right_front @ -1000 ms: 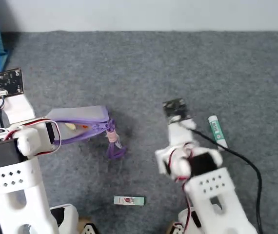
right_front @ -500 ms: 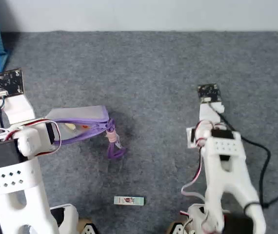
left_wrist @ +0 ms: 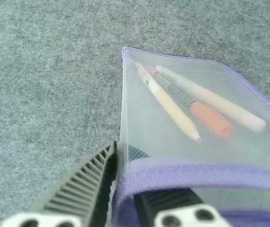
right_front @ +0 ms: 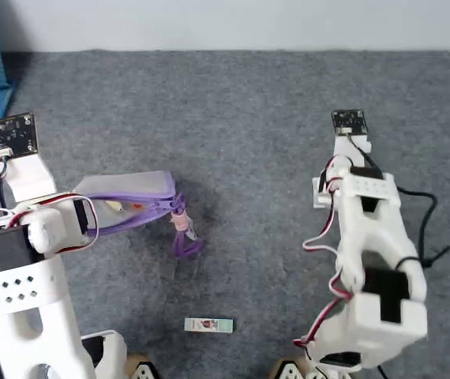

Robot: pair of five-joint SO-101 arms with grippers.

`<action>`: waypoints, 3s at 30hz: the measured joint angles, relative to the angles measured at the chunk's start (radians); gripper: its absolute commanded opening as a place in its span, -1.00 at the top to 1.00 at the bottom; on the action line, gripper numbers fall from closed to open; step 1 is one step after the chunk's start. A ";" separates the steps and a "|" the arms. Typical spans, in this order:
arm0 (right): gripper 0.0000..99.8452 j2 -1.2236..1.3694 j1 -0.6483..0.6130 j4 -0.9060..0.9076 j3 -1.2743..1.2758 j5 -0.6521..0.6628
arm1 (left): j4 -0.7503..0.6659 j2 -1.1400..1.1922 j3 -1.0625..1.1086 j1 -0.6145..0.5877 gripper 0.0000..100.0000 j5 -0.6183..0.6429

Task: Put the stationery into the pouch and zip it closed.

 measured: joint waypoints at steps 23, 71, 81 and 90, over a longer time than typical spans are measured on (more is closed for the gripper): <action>0.98 0.172 0.032 0.318 -0.258 0.035 | 0.000 0.000 0.000 0.000 0.98 0.000; 0.98 -1.178 -0.873 -0.028 0.172 -0.565 | 0.000 0.000 0.002 0.000 0.98 0.000; 0.98 -1.217 -1.000 -0.557 0.496 -0.588 | 0.000 0.000 0.002 0.000 0.98 0.000; 0.98 -1.217 -1.007 -1.031 0.729 -0.482 | 0.000 0.000 0.000 0.000 0.98 0.000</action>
